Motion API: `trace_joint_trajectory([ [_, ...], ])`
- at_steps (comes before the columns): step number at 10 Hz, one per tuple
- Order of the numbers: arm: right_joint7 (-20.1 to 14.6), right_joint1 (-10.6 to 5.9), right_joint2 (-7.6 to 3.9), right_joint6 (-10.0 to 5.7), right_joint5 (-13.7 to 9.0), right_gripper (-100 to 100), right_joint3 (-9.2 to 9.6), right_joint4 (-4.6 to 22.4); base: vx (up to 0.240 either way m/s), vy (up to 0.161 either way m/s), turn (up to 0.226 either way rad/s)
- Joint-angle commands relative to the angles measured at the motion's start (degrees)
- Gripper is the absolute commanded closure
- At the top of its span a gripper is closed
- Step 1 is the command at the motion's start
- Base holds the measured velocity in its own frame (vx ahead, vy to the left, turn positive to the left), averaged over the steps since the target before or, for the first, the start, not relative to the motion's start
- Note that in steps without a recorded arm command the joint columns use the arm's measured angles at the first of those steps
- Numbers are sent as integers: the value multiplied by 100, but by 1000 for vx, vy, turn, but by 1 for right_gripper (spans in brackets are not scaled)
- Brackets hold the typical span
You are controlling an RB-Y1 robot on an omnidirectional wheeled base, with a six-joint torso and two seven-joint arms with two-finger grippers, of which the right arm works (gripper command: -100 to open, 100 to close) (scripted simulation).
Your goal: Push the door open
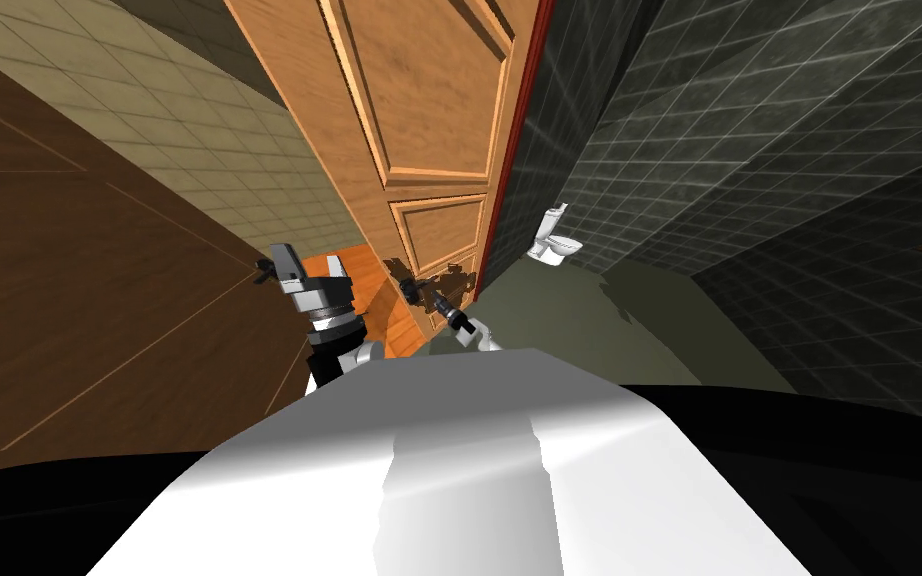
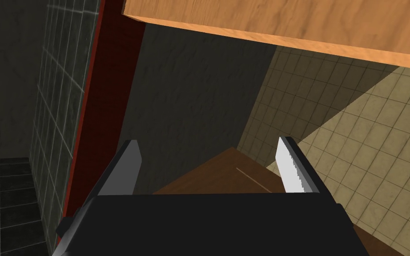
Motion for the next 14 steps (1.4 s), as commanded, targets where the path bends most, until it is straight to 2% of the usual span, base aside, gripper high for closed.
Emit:
trace_joint_trajectory([
  [1,7,-14,-1,13,-1,-100,-25,23,158,120,28],
  [7,45,-90,144,52,-3,-100,-158,180,147,127,32],
  [8,41,-84,126,50,-3,-100,-147,167,65,41,0],
  [9,41,-84,126,50,-3,100,-147,167,-8,-4,-2],
  [14,41,-84,126,50,-3,100,-147,167,-5,-5,4],
])
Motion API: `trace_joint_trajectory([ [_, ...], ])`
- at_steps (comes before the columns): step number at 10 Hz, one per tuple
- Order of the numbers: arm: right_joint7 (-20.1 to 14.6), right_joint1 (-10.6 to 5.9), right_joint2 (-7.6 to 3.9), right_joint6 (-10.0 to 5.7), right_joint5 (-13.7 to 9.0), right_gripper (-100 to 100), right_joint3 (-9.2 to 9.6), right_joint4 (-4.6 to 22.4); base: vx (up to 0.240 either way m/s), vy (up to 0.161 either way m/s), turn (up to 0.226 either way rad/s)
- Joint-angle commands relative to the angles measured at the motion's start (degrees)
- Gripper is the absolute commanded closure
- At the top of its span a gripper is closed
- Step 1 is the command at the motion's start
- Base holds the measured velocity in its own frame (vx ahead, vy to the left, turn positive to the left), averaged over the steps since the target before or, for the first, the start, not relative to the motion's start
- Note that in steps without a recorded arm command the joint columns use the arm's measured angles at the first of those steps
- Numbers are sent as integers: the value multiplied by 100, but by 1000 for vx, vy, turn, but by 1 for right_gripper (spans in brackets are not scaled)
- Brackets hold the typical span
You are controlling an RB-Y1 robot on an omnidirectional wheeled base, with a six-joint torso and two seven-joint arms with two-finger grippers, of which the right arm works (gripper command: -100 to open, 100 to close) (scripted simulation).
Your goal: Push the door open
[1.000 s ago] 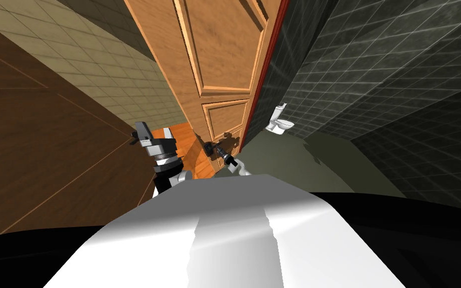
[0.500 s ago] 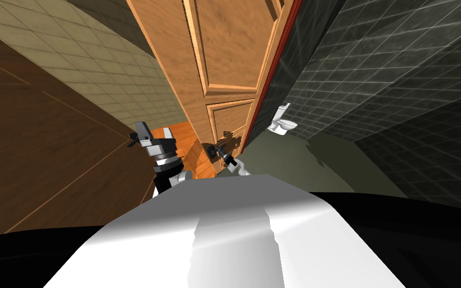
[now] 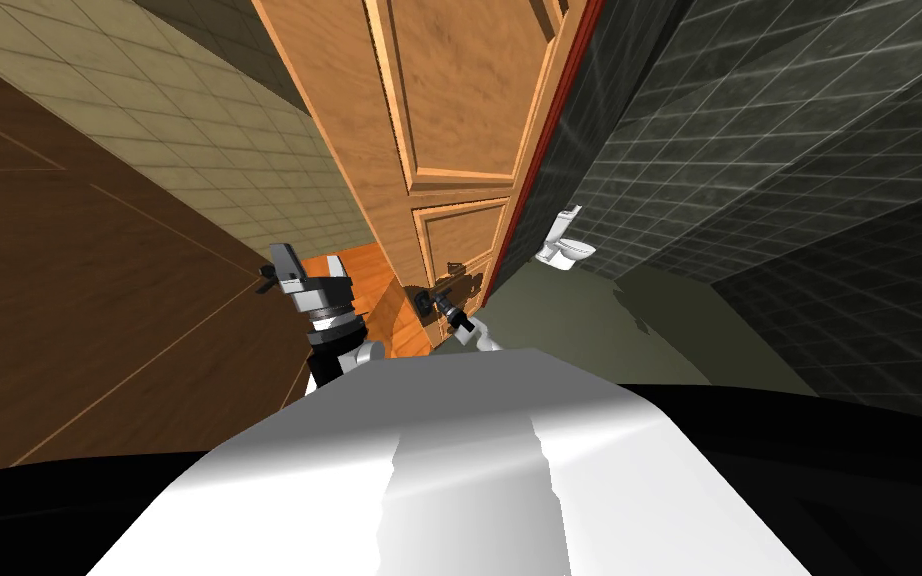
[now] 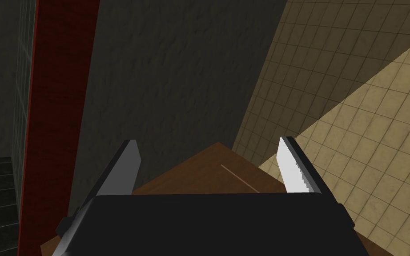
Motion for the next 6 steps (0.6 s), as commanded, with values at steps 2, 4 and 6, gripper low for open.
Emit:
trace_joint_trajectory([
  [2,41,-7,-54,-8,-4,100,-129,38,58,130,-49],
  [4,83,-14,-94,-15,-9,100,-260,76,86,178,-53],
  [6,121,-21,-121,-22,-13,100,-378,111,76,176,-51],
])
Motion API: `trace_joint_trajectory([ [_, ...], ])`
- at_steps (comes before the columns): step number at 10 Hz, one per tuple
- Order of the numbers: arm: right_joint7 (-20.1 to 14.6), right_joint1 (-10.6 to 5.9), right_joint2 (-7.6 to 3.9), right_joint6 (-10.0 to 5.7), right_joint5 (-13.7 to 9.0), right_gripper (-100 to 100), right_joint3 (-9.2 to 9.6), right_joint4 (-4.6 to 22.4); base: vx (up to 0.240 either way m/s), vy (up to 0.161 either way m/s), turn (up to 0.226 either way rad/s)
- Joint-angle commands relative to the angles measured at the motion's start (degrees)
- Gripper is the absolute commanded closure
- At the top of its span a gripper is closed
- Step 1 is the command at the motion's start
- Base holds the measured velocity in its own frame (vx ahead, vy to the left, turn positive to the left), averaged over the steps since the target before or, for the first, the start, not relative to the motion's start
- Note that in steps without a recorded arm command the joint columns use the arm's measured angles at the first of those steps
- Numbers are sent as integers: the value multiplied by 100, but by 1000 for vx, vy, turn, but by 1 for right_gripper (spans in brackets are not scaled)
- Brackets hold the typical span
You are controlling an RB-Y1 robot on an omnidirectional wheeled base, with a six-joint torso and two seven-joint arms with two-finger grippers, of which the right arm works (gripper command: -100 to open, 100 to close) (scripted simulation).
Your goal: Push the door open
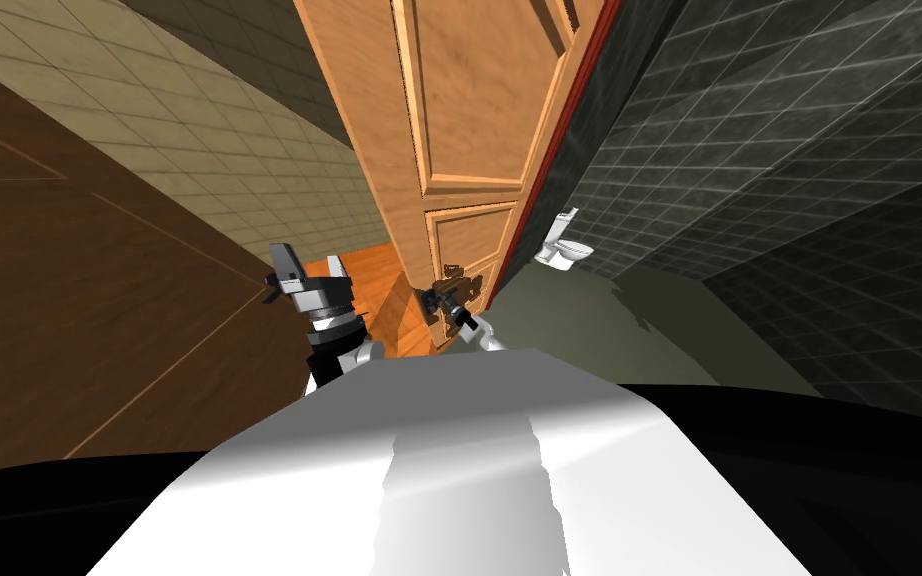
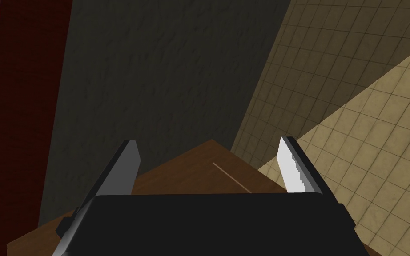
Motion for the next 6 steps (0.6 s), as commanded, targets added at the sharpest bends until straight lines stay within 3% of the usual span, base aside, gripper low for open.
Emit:
trace_joint_trajectory([
  [1,41,-39,-35,-21,-7,100,-156,29,103,158,-44],
  [6,152,-58,-58,-41,-19,100,-502,130,99,151,-53],
])
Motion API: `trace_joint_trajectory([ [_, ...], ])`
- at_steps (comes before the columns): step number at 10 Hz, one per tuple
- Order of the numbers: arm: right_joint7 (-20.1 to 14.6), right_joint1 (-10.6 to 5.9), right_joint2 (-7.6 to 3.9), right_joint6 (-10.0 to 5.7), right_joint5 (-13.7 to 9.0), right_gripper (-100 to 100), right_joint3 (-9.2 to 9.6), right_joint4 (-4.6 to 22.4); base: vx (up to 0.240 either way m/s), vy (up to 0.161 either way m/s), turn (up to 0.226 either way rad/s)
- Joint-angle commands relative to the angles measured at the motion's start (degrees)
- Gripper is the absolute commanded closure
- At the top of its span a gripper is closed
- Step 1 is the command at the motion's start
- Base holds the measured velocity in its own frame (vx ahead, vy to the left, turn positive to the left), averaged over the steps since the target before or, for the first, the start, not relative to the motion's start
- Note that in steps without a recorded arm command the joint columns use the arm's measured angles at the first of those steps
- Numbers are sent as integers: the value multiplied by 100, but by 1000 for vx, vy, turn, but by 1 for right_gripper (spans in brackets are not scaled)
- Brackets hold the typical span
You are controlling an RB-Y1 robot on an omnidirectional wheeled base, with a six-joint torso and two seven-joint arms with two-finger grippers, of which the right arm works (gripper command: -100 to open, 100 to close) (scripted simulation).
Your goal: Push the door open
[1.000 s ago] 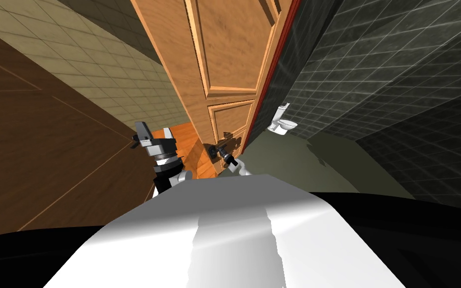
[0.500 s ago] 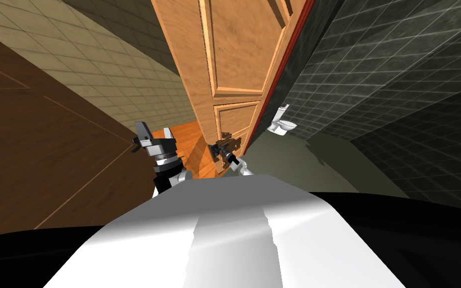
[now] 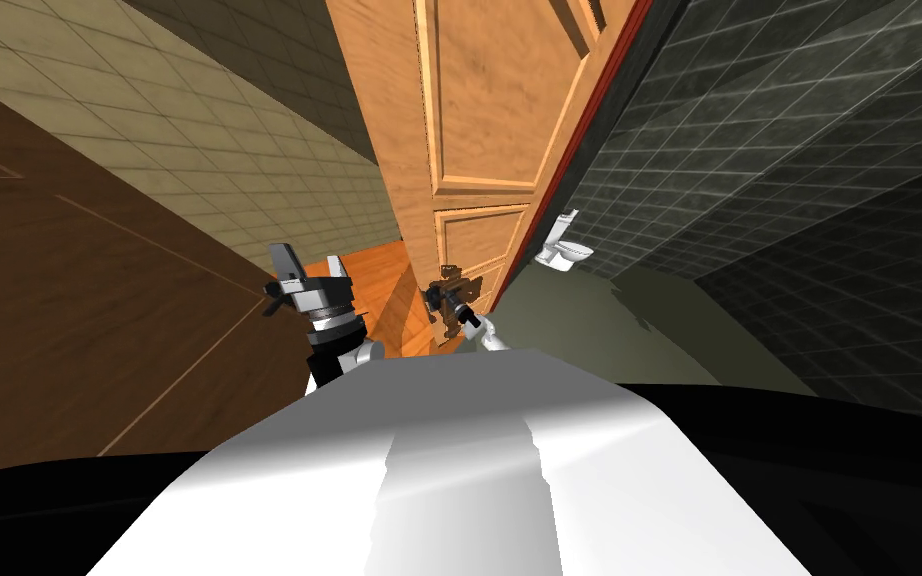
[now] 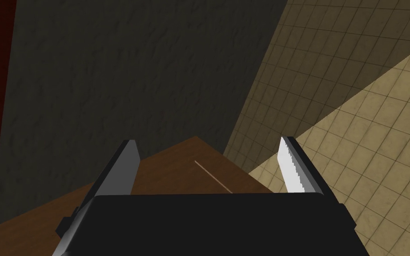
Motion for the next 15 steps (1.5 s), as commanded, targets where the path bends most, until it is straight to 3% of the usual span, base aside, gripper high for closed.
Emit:
trace_joint_trajectory([
  [1,38,-2,-78,10,-13,100,-178,-39,100,143,-76],
  [11,206,-32,1,-20,-31,100,-702,115,67,107,-45],
  [15,308,-49,118,-39,-41,100,-1020,208,94,162,-75],
])
